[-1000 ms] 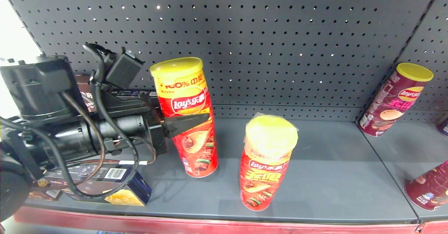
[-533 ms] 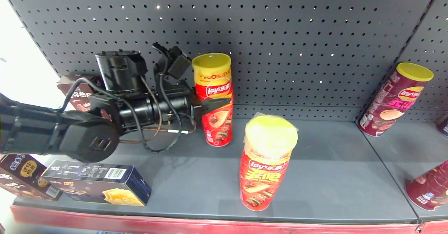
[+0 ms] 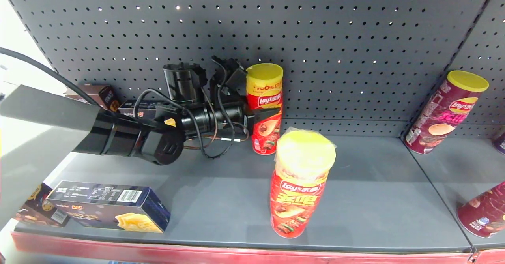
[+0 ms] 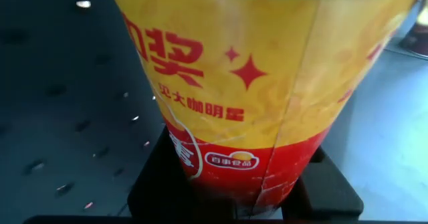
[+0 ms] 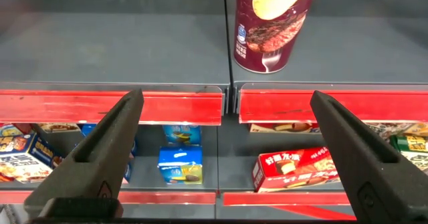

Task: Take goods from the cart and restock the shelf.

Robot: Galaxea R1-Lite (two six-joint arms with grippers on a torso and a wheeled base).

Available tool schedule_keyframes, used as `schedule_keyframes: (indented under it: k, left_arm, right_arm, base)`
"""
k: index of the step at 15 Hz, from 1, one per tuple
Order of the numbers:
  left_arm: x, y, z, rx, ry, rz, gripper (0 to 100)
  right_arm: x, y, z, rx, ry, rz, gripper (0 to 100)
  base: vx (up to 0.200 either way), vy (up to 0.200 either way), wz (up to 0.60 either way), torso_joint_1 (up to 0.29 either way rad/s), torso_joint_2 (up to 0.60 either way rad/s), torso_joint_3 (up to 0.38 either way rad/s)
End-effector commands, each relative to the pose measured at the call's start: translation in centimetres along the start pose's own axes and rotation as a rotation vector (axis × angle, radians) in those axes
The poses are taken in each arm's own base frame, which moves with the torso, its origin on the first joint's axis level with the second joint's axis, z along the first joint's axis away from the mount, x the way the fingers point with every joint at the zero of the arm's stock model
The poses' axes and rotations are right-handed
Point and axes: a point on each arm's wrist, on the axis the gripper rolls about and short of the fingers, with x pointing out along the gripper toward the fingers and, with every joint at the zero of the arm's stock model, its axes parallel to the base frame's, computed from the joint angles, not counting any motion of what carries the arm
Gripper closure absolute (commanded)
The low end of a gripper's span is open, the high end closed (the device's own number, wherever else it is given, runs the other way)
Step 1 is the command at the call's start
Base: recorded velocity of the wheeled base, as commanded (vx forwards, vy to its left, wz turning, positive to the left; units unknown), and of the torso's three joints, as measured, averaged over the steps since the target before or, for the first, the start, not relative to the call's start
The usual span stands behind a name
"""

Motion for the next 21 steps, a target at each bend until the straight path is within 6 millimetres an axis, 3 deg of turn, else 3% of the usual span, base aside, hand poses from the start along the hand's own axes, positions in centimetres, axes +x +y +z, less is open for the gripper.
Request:
schedule_keyframes:
  k: [1,11,21]
  left_arm:
    - [0.8,-0.3,-0.7,-0.008,0.008,-0.016,100]
    - [1.7,-1.7,0.0,-0.004,-0.003,-0.056,100]
    - [1.1,-2.5,-1.4,-0.027,0.038,-0.066,100]
  right_arm:
    - [0.0,0.0,0.0,-0.001,0.002,0.0,0]
    - [0.0,0.0,0.0,-0.001,0.002,0.0,0]
    - [0.0,0.0,0.0,-0.001,0.002,0.0,0]
  base:
    - [0.0,0.0,0.0,0.0,0.0,0.0]
    - [0.0,0.0,0.0,0.0,0.0,0.0]
    - [0.0,0.0,0.0,0.0,0.0,0.0]
